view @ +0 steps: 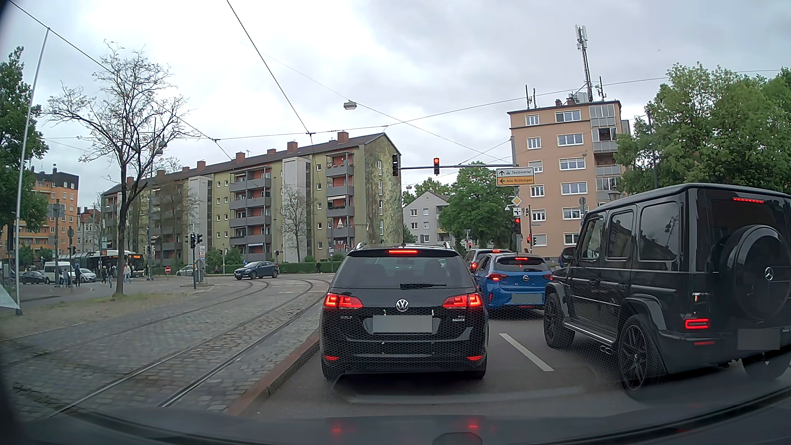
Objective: Follow the waypoints while adhering to traffic rules and regulations
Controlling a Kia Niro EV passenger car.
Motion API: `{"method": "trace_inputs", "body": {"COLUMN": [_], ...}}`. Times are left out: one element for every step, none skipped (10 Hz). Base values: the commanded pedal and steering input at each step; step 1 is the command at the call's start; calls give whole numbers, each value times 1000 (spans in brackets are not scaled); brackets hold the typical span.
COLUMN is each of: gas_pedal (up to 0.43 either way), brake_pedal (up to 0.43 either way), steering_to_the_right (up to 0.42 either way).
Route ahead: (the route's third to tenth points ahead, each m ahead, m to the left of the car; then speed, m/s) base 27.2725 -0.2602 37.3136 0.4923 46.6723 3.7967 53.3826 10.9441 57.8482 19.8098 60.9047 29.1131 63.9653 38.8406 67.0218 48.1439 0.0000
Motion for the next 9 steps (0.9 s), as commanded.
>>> {"method": "trace_inputs", "body": {"gas_pedal": [0, 0, 0, 0, 0, 0, 0, 0, 0], "brake_pedal": [232, 232, 232, 232, 232, 232, 232, 232, 238], "steering_to_the_right": [-9, -9, -10, -9, -9, -9, -10, -10, -9]}}
